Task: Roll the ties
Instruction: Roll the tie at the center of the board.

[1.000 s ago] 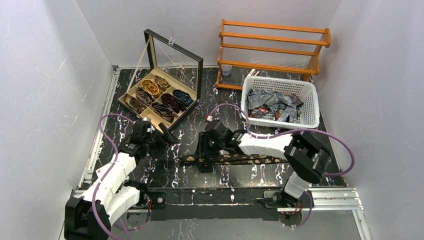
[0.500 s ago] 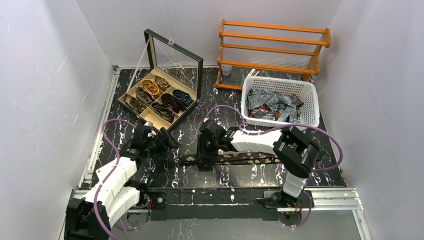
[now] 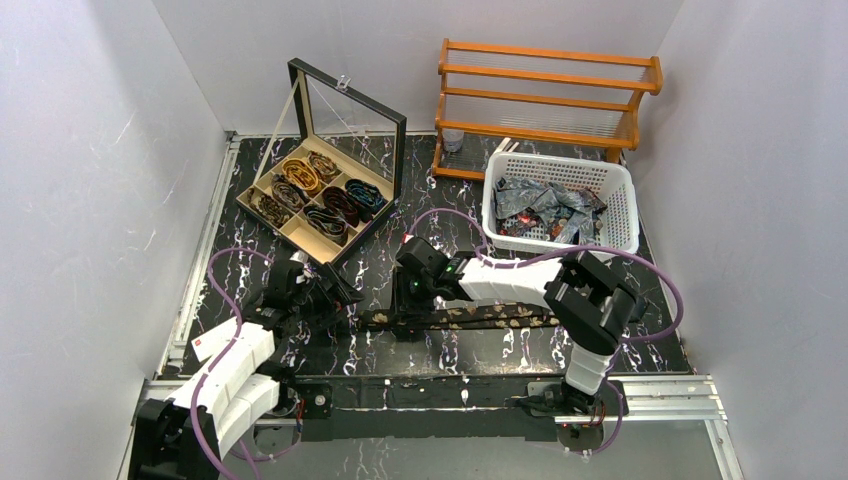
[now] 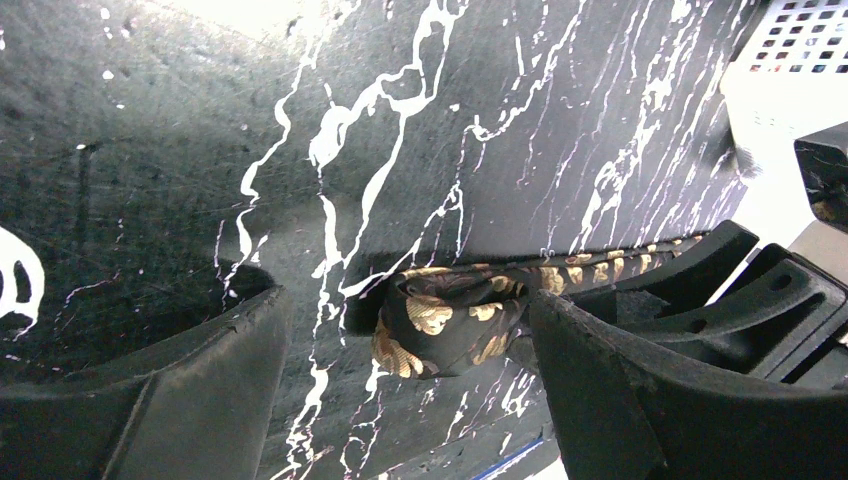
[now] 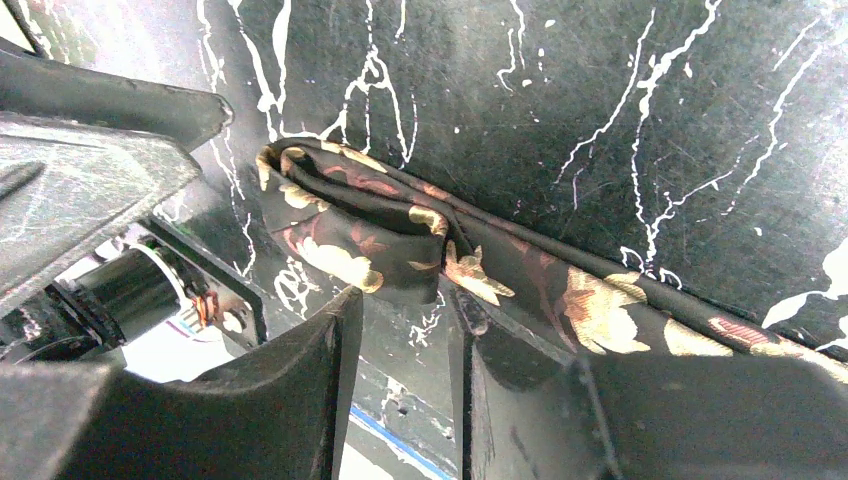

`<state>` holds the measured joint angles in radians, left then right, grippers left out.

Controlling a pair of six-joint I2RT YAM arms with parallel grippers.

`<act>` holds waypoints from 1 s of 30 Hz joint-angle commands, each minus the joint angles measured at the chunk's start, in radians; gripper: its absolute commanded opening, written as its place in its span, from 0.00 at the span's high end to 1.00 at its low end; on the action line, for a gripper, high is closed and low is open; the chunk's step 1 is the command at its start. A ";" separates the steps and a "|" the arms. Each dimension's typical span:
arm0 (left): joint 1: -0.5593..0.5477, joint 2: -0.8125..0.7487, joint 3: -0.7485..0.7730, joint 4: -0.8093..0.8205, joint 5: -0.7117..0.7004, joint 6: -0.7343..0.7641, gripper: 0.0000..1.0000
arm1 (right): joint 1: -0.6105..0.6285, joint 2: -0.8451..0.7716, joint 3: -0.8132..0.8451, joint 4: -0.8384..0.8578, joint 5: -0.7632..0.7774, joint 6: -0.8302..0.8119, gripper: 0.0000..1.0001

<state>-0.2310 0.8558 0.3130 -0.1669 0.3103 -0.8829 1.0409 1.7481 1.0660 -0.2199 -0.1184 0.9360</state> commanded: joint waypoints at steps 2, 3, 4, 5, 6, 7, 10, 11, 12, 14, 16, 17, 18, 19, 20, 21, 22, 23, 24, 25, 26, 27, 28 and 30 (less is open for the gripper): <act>0.007 -0.003 -0.002 0.013 0.037 0.018 0.16 | -0.001 -0.015 0.044 -0.007 0.025 -0.008 0.55; 0.007 -0.003 -0.004 0.013 0.039 0.021 0.16 | -0.001 -0.002 0.047 -0.010 0.021 -0.008 0.55; 0.006 -0.004 -0.006 0.012 0.041 0.022 0.16 | -0.002 0.017 0.052 -0.022 0.020 -0.008 0.55; 0.006 -0.006 -0.011 0.013 0.043 0.021 0.16 | -0.002 0.033 0.057 -0.034 0.024 -0.008 0.57; 0.006 -0.007 -0.014 0.014 0.047 0.022 0.16 | -0.002 0.045 0.057 -0.045 0.026 -0.005 0.58; 0.005 -0.010 -0.020 0.016 0.052 0.022 0.16 | -0.002 0.054 0.056 -0.051 0.026 -0.003 0.59; 0.006 -0.021 -0.040 0.022 0.061 0.023 0.16 | -0.003 0.068 0.040 -0.071 0.035 0.004 0.67; 0.006 -0.025 -0.048 0.031 0.067 0.018 0.16 | -0.006 0.070 0.028 -0.069 0.032 0.004 0.71; 0.006 -0.029 -0.058 0.043 0.074 0.011 0.16 | -0.009 0.075 0.020 -0.066 0.026 0.006 0.73; 0.006 -0.033 -0.080 0.075 0.095 -0.001 0.16 | -0.016 0.084 0.009 -0.061 0.016 0.006 0.76; 0.006 -0.033 -0.102 0.111 0.123 -0.011 0.16 | -0.019 0.088 0.005 -0.058 0.011 0.005 0.76; 0.005 -0.030 -0.110 0.130 0.135 -0.013 0.17 | -0.019 0.090 0.004 -0.058 0.009 0.004 0.76; 0.004 -0.028 -0.114 0.144 0.143 -0.014 0.17 | -0.018 0.092 0.003 -0.056 0.006 0.004 0.76; 0.004 -0.028 -0.115 0.151 0.147 -0.013 0.17 | -0.020 0.095 0.002 -0.054 0.001 0.003 0.76; 0.004 -0.027 -0.116 0.161 0.157 -0.011 0.18 | -0.024 0.099 0.002 -0.051 -0.013 0.001 0.76; 0.004 -0.026 -0.119 0.162 0.164 -0.010 0.19 | -0.028 0.104 -0.001 -0.045 -0.025 -0.001 0.76; 0.005 -0.026 -0.122 0.190 0.170 -0.011 0.20 | -0.032 0.108 -0.001 -0.044 -0.034 -0.005 0.77; 0.004 -0.025 -0.125 0.197 0.170 -0.014 0.21 | -0.033 0.111 0.001 -0.043 -0.039 -0.009 0.77; 0.004 -0.024 -0.128 0.202 0.170 -0.013 0.21 | -0.036 0.115 0.004 -0.043 -0.045 -0.013 0.77; 0.002 -0.022 -0.132 0.207 0.171 -0.014 0.22 | -0.038 0.118 0.005 -0.042 -0.055 -0.016 0.77; -0.001 -0.018 -0.135 0.211 0.172 -0.014 0.23 | -0.044 0.123 0.005 -0.039 -0.069 -0.022 0.76; -0.006 -0.014 -0.138 0.215 0.170 -0.014 0.25 | -0.051 0.131 0.005 -0.035 -0.090 -0.026 0.77; -0.012 -0.007 -0.139 0.218 0.169 -0.013 0.26 | -0.056 0.139 0.006 -0.033 -0.107 -0.033 0.77; -0.024 0.005 -0.142 0.225 0.161 -0.009 0.26 | -0.065 0.150 0.011 -0.034 -0.134 -0.048 0.77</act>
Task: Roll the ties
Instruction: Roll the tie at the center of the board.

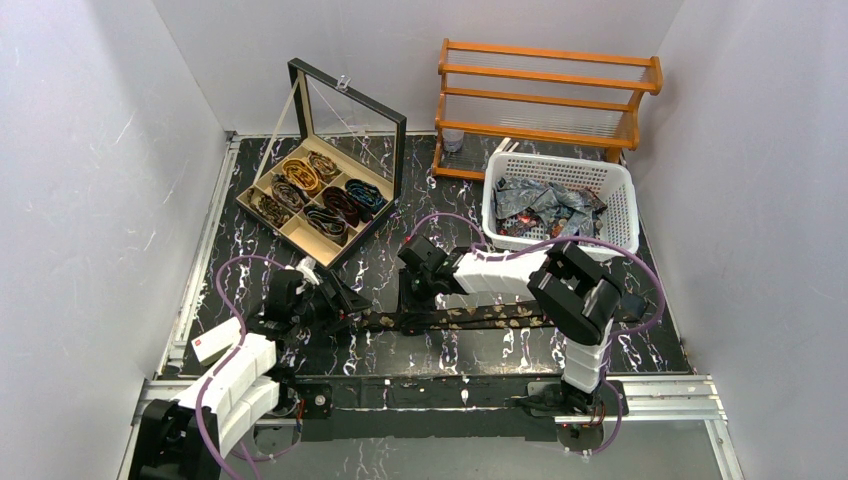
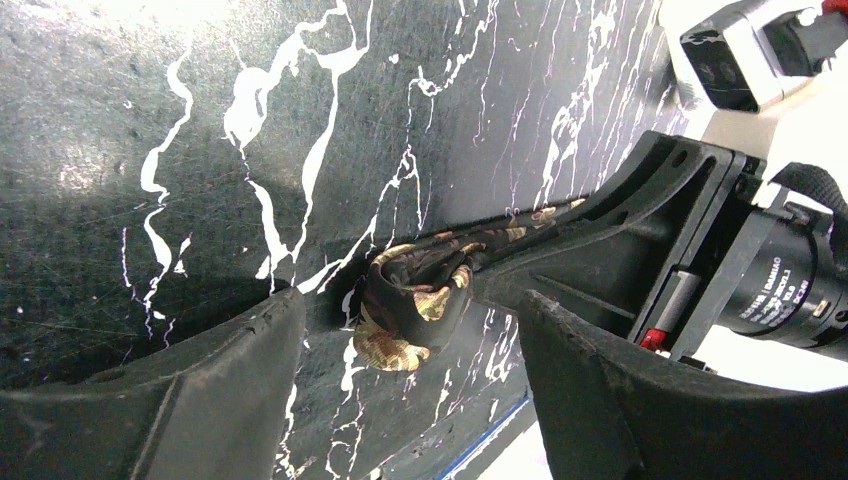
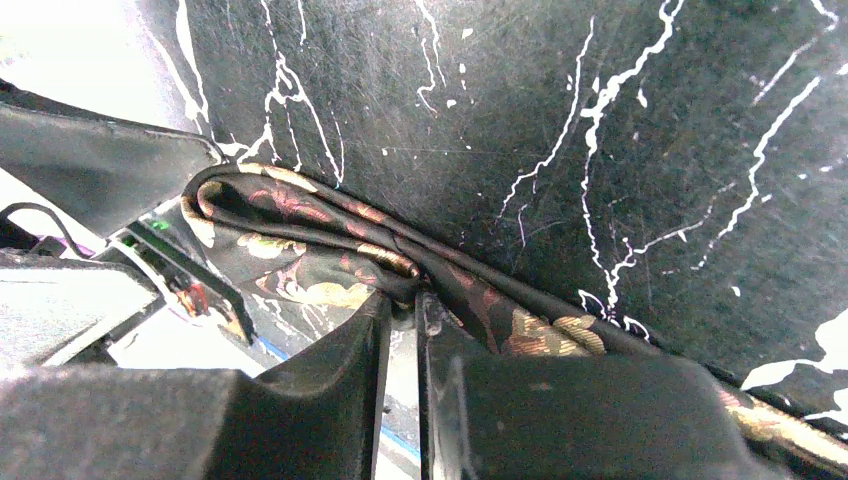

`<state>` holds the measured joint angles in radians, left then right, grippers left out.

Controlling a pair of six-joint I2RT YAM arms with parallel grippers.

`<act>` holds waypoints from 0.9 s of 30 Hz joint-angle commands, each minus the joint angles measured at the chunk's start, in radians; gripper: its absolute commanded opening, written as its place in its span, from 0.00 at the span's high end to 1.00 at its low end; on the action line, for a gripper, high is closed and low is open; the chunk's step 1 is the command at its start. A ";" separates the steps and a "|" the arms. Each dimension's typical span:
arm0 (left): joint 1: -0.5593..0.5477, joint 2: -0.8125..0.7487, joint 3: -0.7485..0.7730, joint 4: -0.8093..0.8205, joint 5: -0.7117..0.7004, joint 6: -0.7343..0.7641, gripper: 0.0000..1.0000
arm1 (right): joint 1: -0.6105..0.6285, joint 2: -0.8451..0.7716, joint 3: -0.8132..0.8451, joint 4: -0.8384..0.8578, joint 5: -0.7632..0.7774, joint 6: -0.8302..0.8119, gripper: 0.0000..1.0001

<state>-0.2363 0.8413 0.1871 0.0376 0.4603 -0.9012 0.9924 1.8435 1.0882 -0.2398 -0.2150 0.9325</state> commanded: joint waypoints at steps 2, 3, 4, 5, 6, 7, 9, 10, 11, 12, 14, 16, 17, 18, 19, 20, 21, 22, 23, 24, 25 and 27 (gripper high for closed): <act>-0.024 0.031 -0.024 0.040 0.008 0.008 0.28 | -0.021 0.068 -0.007 -0.017 -0.054 -0.061 0.77; -0.025 0.040 -0.030 0.055 0.011 0.008 0.29 | -0.025 0.072 -0.008 -0.018 -0.059 -0.065 0.78; -0.026 0.050 -0.035 0.069 0.015 0.008 0.29 | -0.031 0.075 -0.013 -0.013 -0.068 -0.068 0.79; -0.030 0.064 -0.039 0.078 0.021 0.008 0.31 | -0.037 0.077 -0.018 -0.008 -0.077 -0.070 0.81; -0.033 0.071 -0.043 0.089 0.025 0.006 0.32 | -0.043 0.077 -0.021 -0.007 -0.085 -0.071 0.82; -0.039 0.074 -0.046 0.094 0.025 0.006 0.33 | -0.050 0.077 -0.027 -0.004 -0.092 -0.074 0.82; -0.045 0.075 -0.052 0.100 0.022 0.006 0.33 | -0.062 0.077 -0.037 0.004 -0.105 -0.080 0.82; -0.049 0.074 -0.056 0.104 0.020 0.006 0.34 | -0.066 0.079 -0.039 0.009 -0.117 -0.085 0.82; -0.053 0.075 -0.060 0.110 0.021 0.004 0.34 | -0.070 0.084 -0.036 0.009 -0.126 -0.089 0.82; -0.058 0.077 -0.062 0.119 0.024 0.005 0.34 | -0.071 0.088 -0.035 0.005 -0.129 -0.092 0.82; -0.065 0.086 -0.068 0.138 0.026 0.006 0.38 | -0.071 0.092 -0.036 0.005 -0.134 -0.091 0.82; -0.069 0.100 -0.073 0.154 0.030 0.007 0.41 | -0.072 0.096 -0.039 0.009 -0.138 -0.092 0.82; -0.071 0.106 -0.075 0.160 0.030 0.007 0.42 | -0.074 0.099 -0.039 0.008 -0.138 -0.093 0.82; -0.071 0.112 -0.077 0.167 0.033 0.008 0.44 | -0.075 0.101 -0.038 0.007 -0.138 -0.093 0.82; -0.072 0.116 -0.079 0.174 0.035 0.008 0.45 | -0.076 0.103 -0.039 0.007 -0.139 -0.095 0.82; -0.074 0.120 -0.082 0.183 0.037 0.007 0.45 | -0.079 0.106 -0.039 0.006 -0.140 -0.096 0.82; -0.075 0.122 -0.085 0.187 0.037 0.009 0.46 | -0.082 0.107 -0.039 0.005 -0.140 -0.096 0.82; -0.075 0.125 -0.087 0.190 0.034 0.010 0.46 | -0.083 0.108 -0.039 0.006 -0.141 -0.096 0.82; -0.075 0.128 -0.089 0.193 0.033 0.013 0.47 | -0.083 0.109 -0.039 0.005 -0.142 -0.097 0.82; -0.075 0.134 -0.090 0.197 0.032 0.013 0.48 | -0.084 0.110 -0.040 0.004 -0.141 -0.097 0.82; -0.075 0.140 -0.090 0.199 0.030 0.016 0.50 | -0.084 0.111 -0.040 0.005 -0.142 -0.099 0.82; -0.075 0.148 -0.092 0.209 0.033 0.020 0.53 | -0.087 0.114 -0.040 0.004 -0.145 -0.101 0.83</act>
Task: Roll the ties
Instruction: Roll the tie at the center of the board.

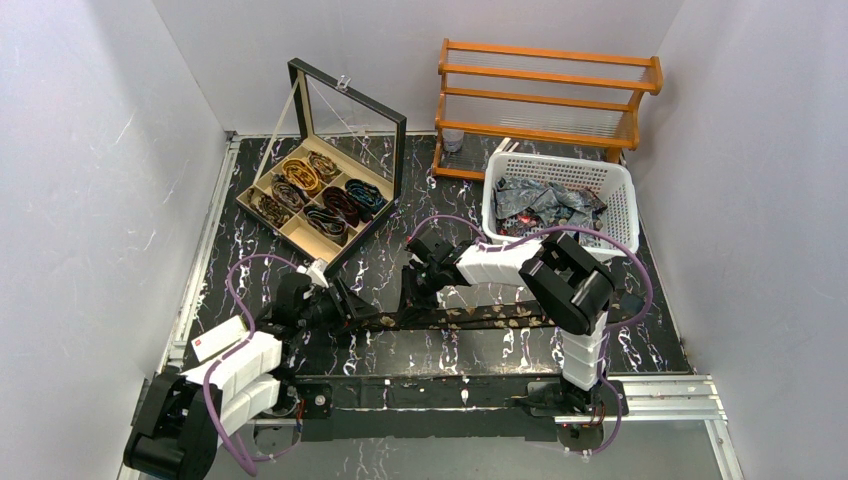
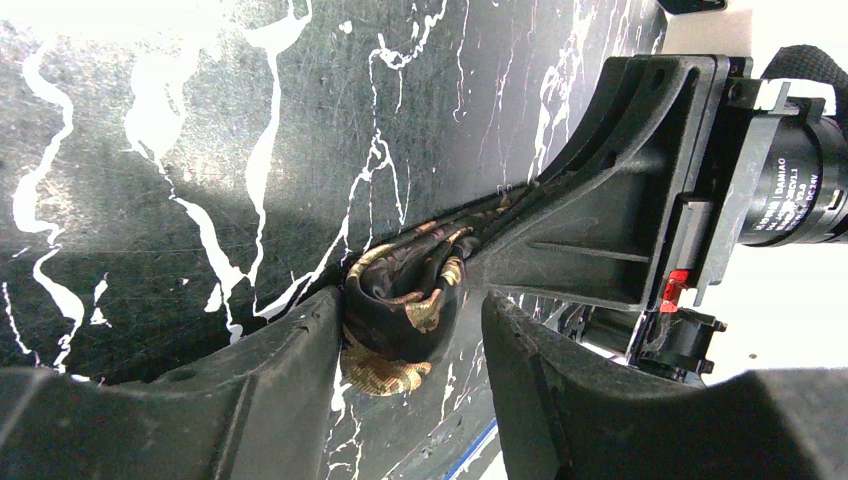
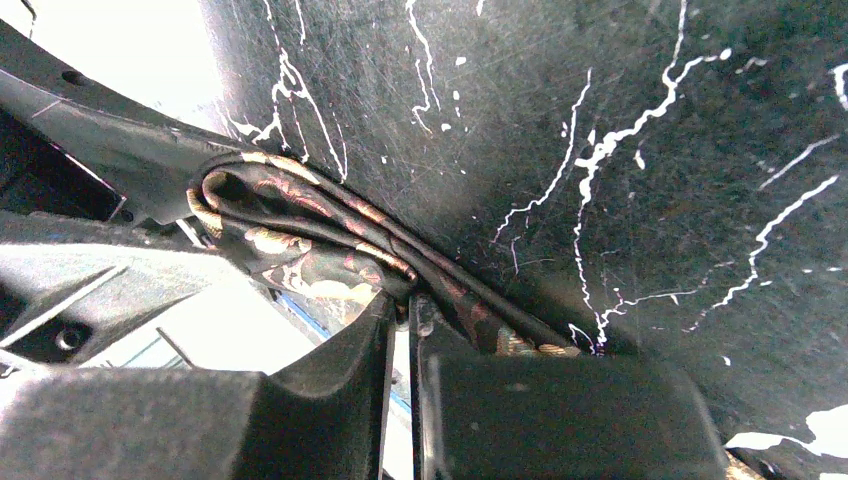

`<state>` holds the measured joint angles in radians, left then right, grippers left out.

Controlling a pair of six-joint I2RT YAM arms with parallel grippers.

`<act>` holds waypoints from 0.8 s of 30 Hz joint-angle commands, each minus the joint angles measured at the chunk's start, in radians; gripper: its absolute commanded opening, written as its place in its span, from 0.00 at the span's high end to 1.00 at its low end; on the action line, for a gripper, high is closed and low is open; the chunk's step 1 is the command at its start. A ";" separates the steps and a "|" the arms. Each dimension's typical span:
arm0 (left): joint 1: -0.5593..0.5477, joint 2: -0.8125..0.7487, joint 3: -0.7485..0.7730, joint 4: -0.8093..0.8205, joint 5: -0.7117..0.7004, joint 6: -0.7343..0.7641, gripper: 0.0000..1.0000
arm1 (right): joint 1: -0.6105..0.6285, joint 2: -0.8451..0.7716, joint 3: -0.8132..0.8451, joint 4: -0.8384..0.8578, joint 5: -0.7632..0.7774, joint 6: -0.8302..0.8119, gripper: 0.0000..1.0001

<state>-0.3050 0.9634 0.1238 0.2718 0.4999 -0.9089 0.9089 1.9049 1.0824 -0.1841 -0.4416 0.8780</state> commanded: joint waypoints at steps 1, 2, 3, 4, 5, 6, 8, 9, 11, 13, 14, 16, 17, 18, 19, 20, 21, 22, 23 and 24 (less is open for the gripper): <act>-0.006 0.030 -0.028 -0.020 -0.004 0.029 0.55 | -0.004 0.055 -0.035 -0.053 0.080 -0.048 0.83; -0.006 0.033 -0.026 -0.016 -0.002 0.032 0.57 | -0.003 0.057 -0.035 -0.052 0.080 -0.048 0.83; -0.008 0.035 -0.025 -0.014 -0.002 0.033 0.59 | -0.003 0.059 -0.034 -0.052 0.077 -0.048 0.83; -0.007 0.035 -0.023 -0.011 0.001 0.033 0.61 | -0.003 0.060 -0.032 -0.052 0.077 -0.048 0.83; -0.008 0.035 -0.022 -0.006 0.003 0.033 0.64 | -0.003 0.060 -0.032 -0.052 0.076 -0.048 0.83; -0.008 0.035 -0.019 -0.005 0.007 0.033 0.67 | -0.004 0.061 -0.030 -0.053 0.076 -0.048 0.83; -0.009 0.030 -0.010 -0.009 0.006 0.033 0.74 | -0.004 0.062 -0.026 -0.054 0.075 -0.049 0.83; -0.009 0.026 -0.002 -0.013 0.007 0.032 0.77 | -0.004 0.060 -0.026 -0.054 0.074 -0.050 0.83; -0.008 0.017 0.018 -0.038 -0.005 0.029 0.86 | -0.003 0.055 -0.021 -0.053 0.071 -0.051 0.83; -0.009 0.008 0.037 -0.067 -0.016 0.022 0.94 | -0.003 0.044 -0.013 -0.051 0.066 -0.055 0.82; -0.009 0.003 0.046 -0.075 -0.022 0.017 0.97 | -0.005 0.035 -0.009 -0.043 0.061 -0.060 0.81; -0.012 -0.010 0.058 -0.099 -0.040 0.005 1.00 | -0.004 0.005 -0.001 -0.022 0.050 -0.069 0.78; -0.014 -0.019 0.067 -0.115 -0.052 0.003 1.00 | -0.003 -0.011 0.002 -0.012 0.045 -0.074 0.75; -0.018 -0.027 0.076 -0.137 -0.066 0.004 1.00 | -0.004 -0.027 0.005 -0.002 0.037 -0.078 0.71; -0.022 -0.037 0.086 -0.160 -0.086 0.007 1.00 | -0.004 -0.045 0.008 0.002 0.034 -0.082 0.67; -0.027 -0.046 0.096 -0.183 -0.100 0.010 1.00 | -0.004 -0.062 0.009 0.004 0.035 -0.085 0.63; -0.032 -0.055 0.107 -0.209 -0.118 0.015 1.00 | -0.004 -0.080 0.010 0.009 0.034 -0.090 0.59; -0.037 -0.061 0.119 -0.237 -0.141 0.019 1.00 | -0.004 -0.098 0.011 0.012 0.034 -0.098 0.57; -0.043 -0.065 0.130 -0.261 -0.160 0.026 1.00 | -0.005 -0.114 0.012 0.012 0.037 -0.108 0.54; -0.050 -0.068 0.143 -0.307 -0.178 0.035 1.00 | -0.005 -0.133 0.014 0.012 0.045 -0.121 0.53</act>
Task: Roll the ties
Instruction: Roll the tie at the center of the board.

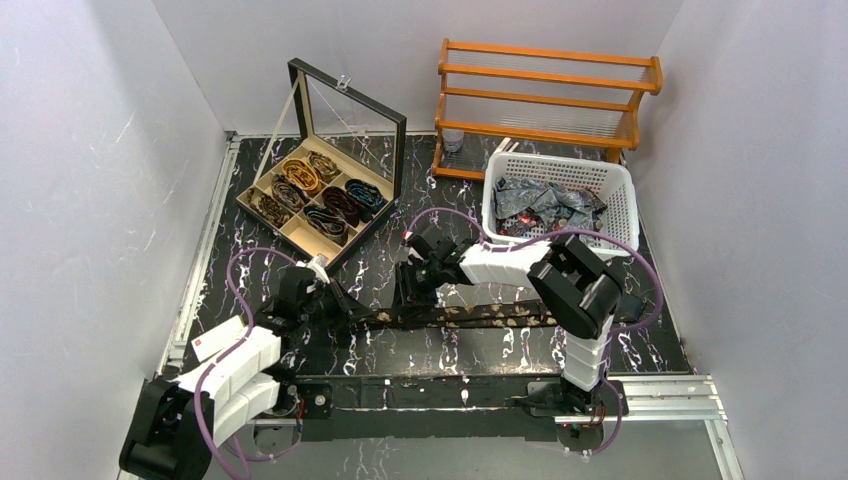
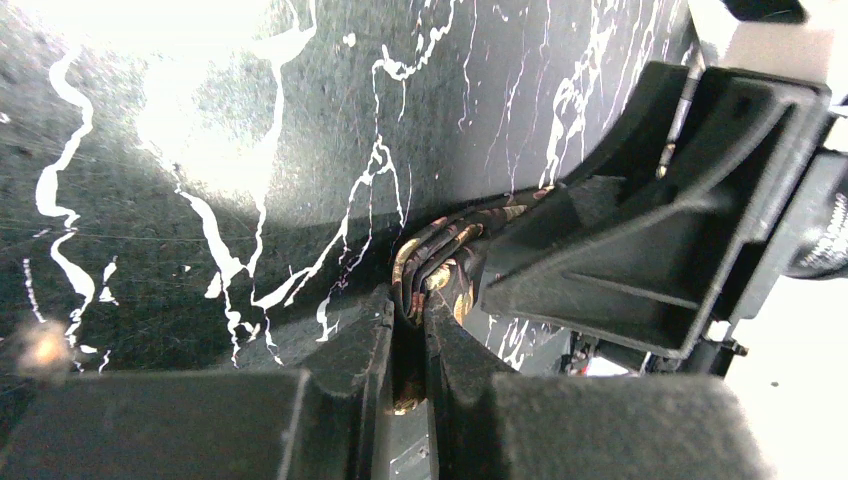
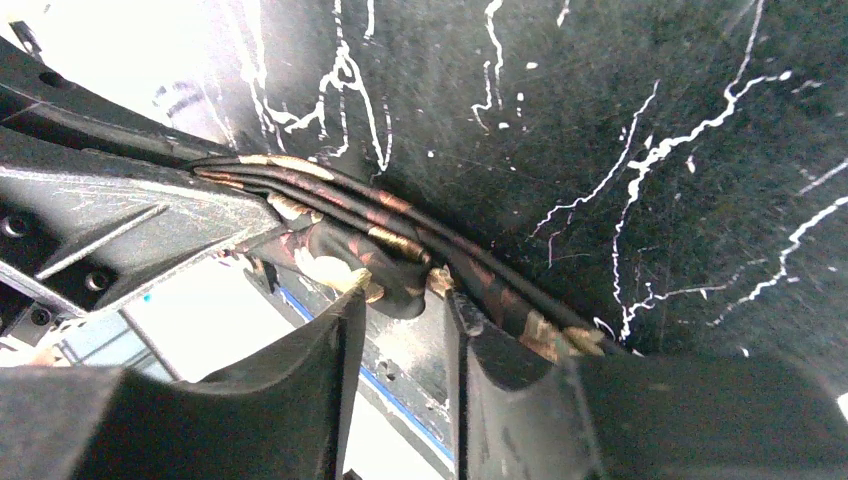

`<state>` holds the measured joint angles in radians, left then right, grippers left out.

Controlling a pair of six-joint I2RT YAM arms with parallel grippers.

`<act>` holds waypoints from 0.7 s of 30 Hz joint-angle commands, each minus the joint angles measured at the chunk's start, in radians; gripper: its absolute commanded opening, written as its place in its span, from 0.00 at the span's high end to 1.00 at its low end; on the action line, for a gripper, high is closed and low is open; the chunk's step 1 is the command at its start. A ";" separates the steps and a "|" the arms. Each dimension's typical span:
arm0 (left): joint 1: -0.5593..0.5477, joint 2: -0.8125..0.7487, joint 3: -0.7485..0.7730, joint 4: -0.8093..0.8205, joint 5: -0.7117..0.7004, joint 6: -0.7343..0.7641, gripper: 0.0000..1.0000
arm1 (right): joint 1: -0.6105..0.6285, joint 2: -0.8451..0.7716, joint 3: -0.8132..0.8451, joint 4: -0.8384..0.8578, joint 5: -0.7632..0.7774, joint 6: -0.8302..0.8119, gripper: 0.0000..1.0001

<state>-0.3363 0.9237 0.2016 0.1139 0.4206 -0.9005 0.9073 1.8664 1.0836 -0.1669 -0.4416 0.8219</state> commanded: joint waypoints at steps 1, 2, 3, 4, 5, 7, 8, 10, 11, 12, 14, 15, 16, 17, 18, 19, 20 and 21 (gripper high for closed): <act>-0.026 -0.029 0.079 -0.178 -0.117 0.033 1.00 | -0.003 -0.112 0.013 -0.006 0.059 -0.079 0.52; -0.034 -0.029 0.098 -0.221 -0.142 0.039 1.00 | -0.002 -0.130 0.013 -0.011 0.079 -0.104 0.52; -0.044 -0.032 0.115 -0.254 -0.174 0.041 1.00 | -0.002 -0.146 0.013 -0.014 0.103 -0.134 0.52; -0.055 -0.035 0.133 -0.282 -0.204 0.043 1.00 | -0.001 -0.160 0.009 -0.010 0.126 -0.165 0.52; -0.066 -0.035 0.152 -0.310 -0.232 0.048 1.00 | -0.001 -0.174 0.001 -0.004 0.150 -0.191 0.52; -0.089 -0.023 0.196 -0.366 -0.288 0.059 1.00 | -0.001 -0.202 -0.019 0.017 0.200 -0.247 0.53; -0.104 -0.010 0.222 -0.393 -0.316 0.063 1.00 | -0.002 -0.213 -0.023 0.018 0.226 -0.269 0.54; -0.146 0.017 0.273 -0.450 -0.396 0.071 1.00 | -0.001 -0.226 -0.024 0.011 0.285 -0.290 0.57; -0.168 0.031 0.300 -0.477 -0.435 0.073 1.00 | -0.001 -0.229 -0.022 0.007 0.305 -0.296 0.58; -0.179 0.045 0.324 -0.508 -0.473 0.074 1.00 | -0.002 -0.230 -0.019 0.002 0.319 -0.300 0.58; -0.220 0.076 0.375 -0.562 -0.552 0.078 1.00 | -0.001 -0.221 -0.008 -0.016 0.329 -0.300 0.59; -0.236 0.090 0.397 -0.588 -0.580 0.081 1.00 | -0.001 -0.213 -0.001 -0.023 0.320 -0.296 0.59; -0.255 0.105 0.422 -0.612 -0.612 0.083 1.00 | -0.002 -0.203 0.003 -0.023 0.307 -0.292 0.60; -0.271 0.120 0.442 -0.638 -0.640 0.083 1.00 | -0.001 -0.196 0.003 -0.015 0.286 -0.281 0.62; -0.286 0.133 0.468 -0.658 -0.664 0.081 1.00 | -0.002 -0.190 0.002 0.001 0.262 -0.267 0.65; -0.300 0.147 0.485 -0.673 -0.684 0.078 1.00 | -0.002 -0.183 -0.001 0.022 0.235 -0.250 0.68; -0.311 0.159 0.498 -0.687 -0.701 0.075 1.00 | -0.001 -0.175 -0.002 0.044 0.212 -0.222 0.69; -0.324 0.171 0.513 -0.704 -0.721 0.071 1.00 | 0.000 -0.167 -0.001 0.064 0.195 -0.193 0.71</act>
<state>-0.6178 1.0630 0.6468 -0.4538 -0.1398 -0.8337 0.9058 1.6733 1.0767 -0.1761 -0.1814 0.5701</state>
